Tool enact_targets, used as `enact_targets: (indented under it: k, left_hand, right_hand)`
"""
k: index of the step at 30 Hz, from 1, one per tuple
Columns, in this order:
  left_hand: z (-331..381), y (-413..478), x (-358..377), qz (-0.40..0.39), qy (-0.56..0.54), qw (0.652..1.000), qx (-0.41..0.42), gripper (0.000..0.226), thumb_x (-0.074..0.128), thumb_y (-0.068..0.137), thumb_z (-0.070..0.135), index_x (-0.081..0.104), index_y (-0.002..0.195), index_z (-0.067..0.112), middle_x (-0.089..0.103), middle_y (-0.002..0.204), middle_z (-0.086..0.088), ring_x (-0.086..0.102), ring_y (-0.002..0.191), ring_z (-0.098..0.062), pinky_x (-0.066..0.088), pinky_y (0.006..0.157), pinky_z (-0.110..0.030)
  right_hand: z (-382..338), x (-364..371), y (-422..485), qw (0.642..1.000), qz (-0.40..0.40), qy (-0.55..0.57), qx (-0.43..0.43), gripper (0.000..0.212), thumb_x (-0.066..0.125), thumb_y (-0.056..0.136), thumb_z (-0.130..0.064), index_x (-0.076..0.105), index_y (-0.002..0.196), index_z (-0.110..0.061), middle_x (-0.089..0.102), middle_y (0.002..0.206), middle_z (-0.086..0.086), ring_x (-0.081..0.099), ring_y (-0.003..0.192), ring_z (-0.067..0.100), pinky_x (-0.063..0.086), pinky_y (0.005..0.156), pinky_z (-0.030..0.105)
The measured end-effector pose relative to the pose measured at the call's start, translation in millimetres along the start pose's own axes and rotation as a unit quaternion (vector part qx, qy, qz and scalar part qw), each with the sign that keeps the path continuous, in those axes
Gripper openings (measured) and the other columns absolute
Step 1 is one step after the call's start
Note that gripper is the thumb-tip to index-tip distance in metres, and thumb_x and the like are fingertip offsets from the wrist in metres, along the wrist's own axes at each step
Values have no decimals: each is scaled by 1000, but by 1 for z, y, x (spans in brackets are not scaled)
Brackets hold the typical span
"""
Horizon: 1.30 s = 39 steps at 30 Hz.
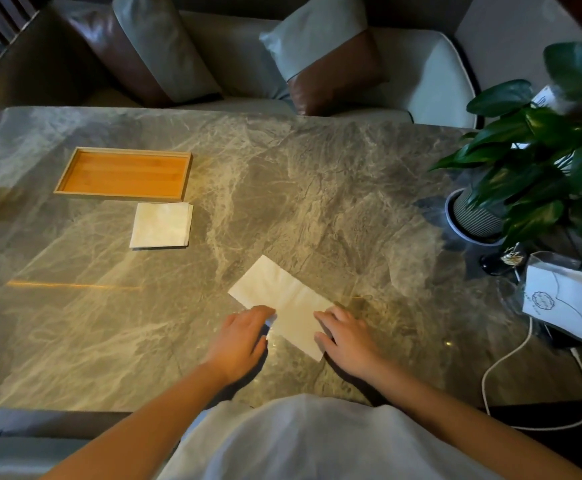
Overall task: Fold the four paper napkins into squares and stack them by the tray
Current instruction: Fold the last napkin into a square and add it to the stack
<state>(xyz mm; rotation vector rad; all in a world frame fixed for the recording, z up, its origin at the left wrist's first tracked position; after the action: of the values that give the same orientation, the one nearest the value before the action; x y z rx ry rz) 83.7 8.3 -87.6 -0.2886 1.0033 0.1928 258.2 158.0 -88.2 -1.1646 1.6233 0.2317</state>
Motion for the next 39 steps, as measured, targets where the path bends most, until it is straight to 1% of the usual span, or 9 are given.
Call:
enact_targets:
  k: [6,9,12,16,21,28,32,36,39]
  left_hand:
    - [-4,15,18,-131,83,988,6,61,43,91,18,21,147,25,13,158,6,10,145,-12,7,118,-44]
    - [-7,14,17,-175,95,978,56,58,42,93,23,22,147,25,7,160,4,1,147,-13,-4,118,-44]
    - [-9,8,9,-116,82,988,65,53,47,90,23,35,142,24,26,155,0,22,143,-19,11,117,-40]
    - [-13,-2,2,-39,67,996,41,46,45,88,11,48,133,20,50,136,-1,47,124,-23,28,107,-35]
    - [-14,-6,3,-48,60,997,30,50,42,88,7,45,136,21,45,142,2,41,130,-21,24,111,-34]
    - [-24,-9,4,-68,52,996,16,58,54,80,9,44,135,24,44,141,2,40,129,-23,25,110,-35]
    - [-18,-3,-2,-38,-13,999,-11,37,66,78,30,61,114,29,61,117,6,55,107,-17,43,94,-30]
    - [-13,0,-8,-15,-105,992,-64,17,60,82,14,68,91,25,70,91,5,62,85,-17,52,73,-37]
    - [-9,-1,-9,-27,-92,993,-69,22,48,88,12,64,87,27,70,86,6,61,78,-17,51,68,-37]
  right_hand:
    - [-25,14,-17,950,-156,271,-2,42,51,94,-15,49,136,-14,64,108,0,61,92,10,50,88,23]
    - [-26,16,-20,975,-109,179,-77,40,57,85,-13,58,124,-21,61,111,-3,56,97,10,45,85,23]
    - [-17,16,-18,989,-51,11,-135,47,58,82,-16,50,128,-27,47,125,-3,42,115,14,41,93,34]
    - [-14,22,-18,988,-35,-58,-137,44,59,82,-19,47,124,-26,44,121,-2,41,112,17,43,87,35]
    - [-18,22,-7,994,3,-14,-108,19,55,84,-17,58,103,-21,51,104,0,52,99,20,42,70,33]
    - [-31,7,-3,980,99,141,-97,4,57,90,-24,56,93,-25,54,94,-14,55,81,8,51,66,40]
    - [-37,3,-3,976,110,154,-104,13,58,87,-35,53,99,-32,50,99,-21,55,84,4,52,67,34]
    - [-29,8,-1,986,55,130,-83,41,70,79,-32,50,115,-32,51,118,-15,52,100,2,50,77,26]
    - [-24,13,0,990,57,123,-42,22,65,83,-28,60,104,-22,63,101,-6,59,89,15,51,70,34]
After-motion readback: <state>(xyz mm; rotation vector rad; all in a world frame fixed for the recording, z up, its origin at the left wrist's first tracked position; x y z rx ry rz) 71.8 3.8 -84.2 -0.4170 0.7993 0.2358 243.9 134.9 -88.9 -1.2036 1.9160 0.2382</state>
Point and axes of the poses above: each hand's wrist, its own y-axis towards the middle knuckle, its own x-axis out of the palm, z = x × y, the point moved 2 cm from there along y, towards the middle knuckle
